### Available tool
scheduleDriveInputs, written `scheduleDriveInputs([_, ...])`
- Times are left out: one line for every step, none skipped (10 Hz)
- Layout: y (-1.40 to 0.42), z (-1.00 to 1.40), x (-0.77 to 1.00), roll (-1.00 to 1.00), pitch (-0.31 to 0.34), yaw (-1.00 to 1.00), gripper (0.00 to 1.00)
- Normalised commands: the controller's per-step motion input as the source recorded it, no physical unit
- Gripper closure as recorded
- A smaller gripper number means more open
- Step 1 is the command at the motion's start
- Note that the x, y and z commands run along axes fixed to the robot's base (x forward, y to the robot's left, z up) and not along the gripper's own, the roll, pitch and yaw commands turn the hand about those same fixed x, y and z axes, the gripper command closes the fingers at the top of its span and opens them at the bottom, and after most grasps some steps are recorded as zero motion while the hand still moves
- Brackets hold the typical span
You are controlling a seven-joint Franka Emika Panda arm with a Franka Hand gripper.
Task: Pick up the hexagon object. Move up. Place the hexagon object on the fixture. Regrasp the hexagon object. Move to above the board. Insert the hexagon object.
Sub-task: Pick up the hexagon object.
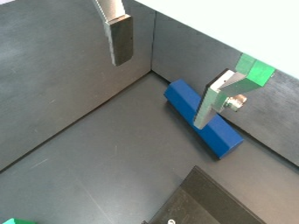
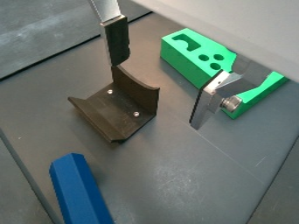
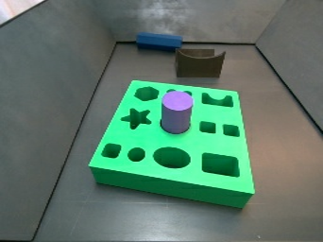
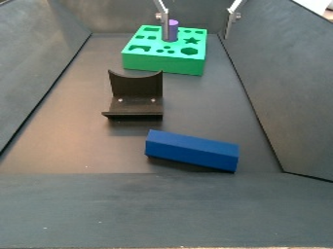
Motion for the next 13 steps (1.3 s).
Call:
scheduleDriveInputs([0.34,0.0,0.07,-0.09,0.034,-0.07,0.0])
scheduleDriveInputs([0.61,-0.04,0.09,-0.04,0.0,-0.34,0.0])
scheduleDriveInputs([0.57,-0.14,0.3,0.0,0.05,-0.4,0.0])
scheduleDriveInputs([0.5,-0.29,0.4,0.0,0.09,-0.46,0.0])
scheduleDriveInputs([0.36,-0.34,0.41,0.05,0.094,-0.61,0.0])
scheduleDriveInputs([0.35,-0.34,0.41,0.04,0.09,-0.62,0.0])
scheduleDriveInputs([0.35,-0.32,0.43,0.02,0.08,-0.63,0.0])
scheduleDriveInputs([0.36,-0.35,0.43,0.02,0.09,-0.63,0.0])
scheduleDriveInputs([0.36,-0.36,0.42,0.02,0.099,-0.63,0.0])
scheduleDriveInputs([0.35,-0.34,0.42,0.02,0.089,-0.64,0.0])
scheduleDriveInputs([0.35,-0.39,0.35,0.03,0.124,-0.66,0.0])
scheduleDriveInputs([0.27,-0.35,0.17,0.02,0.137,-0.76,0.0])
scheduleDriveInputs([0.11,-0.11,0.0,0.09,0.084,-0.16,0.0])
